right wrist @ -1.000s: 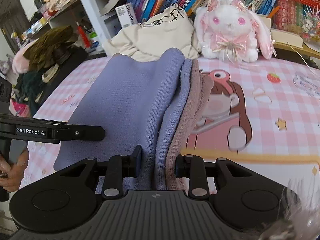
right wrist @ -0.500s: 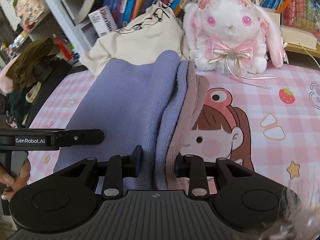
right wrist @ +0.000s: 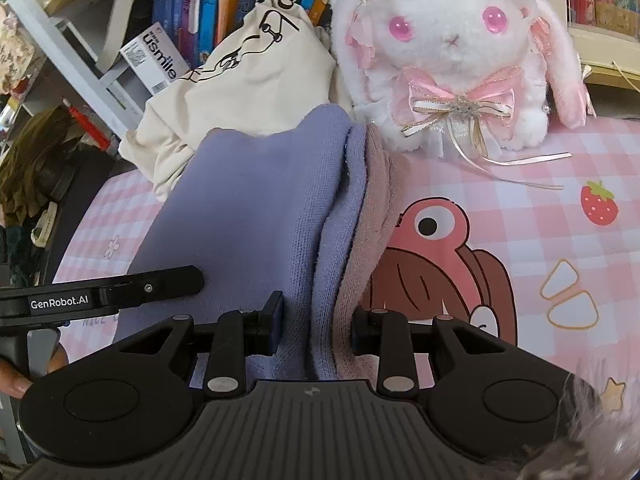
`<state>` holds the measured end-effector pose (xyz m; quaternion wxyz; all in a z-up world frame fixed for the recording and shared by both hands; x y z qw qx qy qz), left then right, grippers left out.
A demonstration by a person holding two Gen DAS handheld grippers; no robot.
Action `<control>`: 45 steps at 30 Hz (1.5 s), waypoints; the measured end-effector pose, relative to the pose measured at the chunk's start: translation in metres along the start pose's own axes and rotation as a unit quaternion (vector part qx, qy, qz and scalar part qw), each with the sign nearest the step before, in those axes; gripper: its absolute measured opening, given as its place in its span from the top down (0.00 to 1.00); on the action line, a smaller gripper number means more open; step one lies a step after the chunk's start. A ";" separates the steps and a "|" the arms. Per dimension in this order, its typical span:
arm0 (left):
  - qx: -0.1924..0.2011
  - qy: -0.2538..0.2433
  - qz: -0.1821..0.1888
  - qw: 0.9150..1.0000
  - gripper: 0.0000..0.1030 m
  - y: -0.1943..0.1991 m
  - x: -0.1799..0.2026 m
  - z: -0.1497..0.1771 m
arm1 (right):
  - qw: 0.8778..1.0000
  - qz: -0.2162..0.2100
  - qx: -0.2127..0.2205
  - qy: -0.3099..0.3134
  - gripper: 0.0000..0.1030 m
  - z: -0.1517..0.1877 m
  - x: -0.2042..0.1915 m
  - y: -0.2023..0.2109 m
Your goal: Fold clothes
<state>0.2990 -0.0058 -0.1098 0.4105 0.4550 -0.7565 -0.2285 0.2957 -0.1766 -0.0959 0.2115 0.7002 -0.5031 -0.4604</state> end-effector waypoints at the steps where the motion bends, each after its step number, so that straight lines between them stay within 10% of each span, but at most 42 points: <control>1: 0.001 0.005 -0.001 1.000 0.53 -0.001 -0.002 -0.001 | 1.000 -0.001 0.000 -0.005 0.72 -0.001 0.001 -0.001; 23: 0.066 -0.018 -0.096 0.993 0.31 0.046 0.019 0.021 | 0.996 0.031 0.083 -0.017 0.35 0.008 0.009 0.056; 45: 0.086 -0.085 -0.182 0.976 0.19 0.090 0.076 0.116 | 0.980 0.136 0.122 0.076 0.15 0.120 0.021 0.128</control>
Point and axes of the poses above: each gripper's, at about its wrist camera, not at the fingertips, and y roughly against the way its jaws point, x to its right, z to its underside, the point moved 9 cm from there along -y, roughly the way its jaws point, and after that the axes turned 5 degrees about -y, right-handed, at the moved point
